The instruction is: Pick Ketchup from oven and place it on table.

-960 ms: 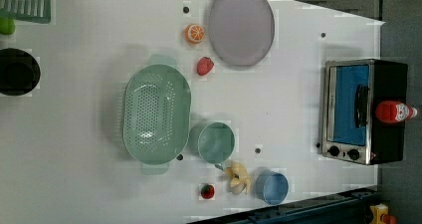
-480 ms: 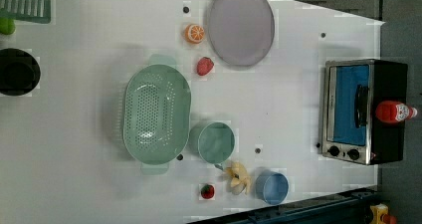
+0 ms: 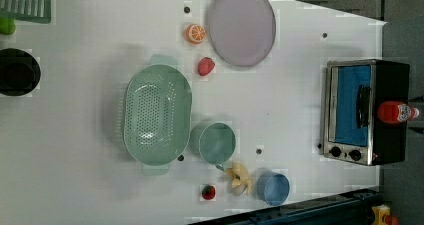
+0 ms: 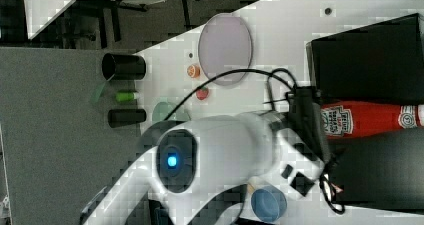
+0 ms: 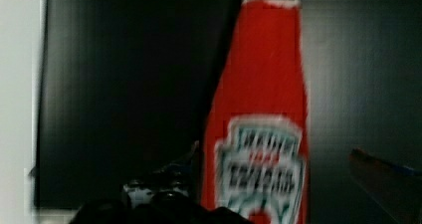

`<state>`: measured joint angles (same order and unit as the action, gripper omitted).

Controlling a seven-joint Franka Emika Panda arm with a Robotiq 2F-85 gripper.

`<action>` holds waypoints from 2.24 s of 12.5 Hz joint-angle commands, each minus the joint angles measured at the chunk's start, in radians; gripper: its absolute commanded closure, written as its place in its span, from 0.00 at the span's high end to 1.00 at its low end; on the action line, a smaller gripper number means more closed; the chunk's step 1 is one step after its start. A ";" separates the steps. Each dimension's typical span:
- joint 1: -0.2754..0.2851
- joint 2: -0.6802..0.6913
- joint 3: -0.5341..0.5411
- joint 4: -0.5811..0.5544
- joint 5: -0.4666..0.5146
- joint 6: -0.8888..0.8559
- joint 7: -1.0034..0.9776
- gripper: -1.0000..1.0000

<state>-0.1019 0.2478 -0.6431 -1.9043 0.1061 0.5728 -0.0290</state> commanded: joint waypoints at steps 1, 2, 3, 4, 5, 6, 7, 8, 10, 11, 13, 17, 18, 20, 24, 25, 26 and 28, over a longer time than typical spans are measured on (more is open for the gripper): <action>0.017 0.031 0.003 0.001 0.066 0.003 0.076 1.00; 0.017 0.043 0.003 0.001 0.067 0.003 0.076 1.00; 0.017 0.050 0.003 0.000 0.067 0.005 0.077 1.00; 0.016 0.055 0.003 -0.005 0.067 0.005 0.077 0.99; 0.016 0.058 0.003 -0.012 0.067 0.006 0.077 0.85; 0.017 0.058 0.003 -0.015 0.067 0.020 0.077 0.68; 0.019 0.051 0.004 -0.014 0.067 0.019 0.077 0.61; 0.019 0.047 0.003 -0.013 0.066 0.018 0.077 0.61; 0.034 0.025 0.008 0.026 0.060 -0.018 0.077 0.61; 0.066 -0.008 0.014 0.081 0.045 -0.089 0.073 0.61; 0.114 -0.046 0.049 0.146 0.000 -0.183 0.073 0.61; 0.222 -0.103 0.277 0.174 -0.009 -0.225 0.073 0.61; 0.232 -0.102 0.316 0.165 -0.009 -0.225 0.073 0.61; 0.255 -0.101 0.421 0.110 -0.009 -0.222 0.073 0.61; 0.266 -0.102 0.469 -0.064 -0.017 -0.104 0.073 0.61; 0.266 -0.102 0.466 -0.111 -0.025 -0.053 0.073 0.61; 0.265 -0.102 0.464 -0.161 -0.031 -0.002 0.073 0.61; 0.262 -0.097 0.461 -0.264 -0.034 0.113 0.073 0.61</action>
<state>0.1965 0.1727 -0.1802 -2.1816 0.0806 0.6318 0.0208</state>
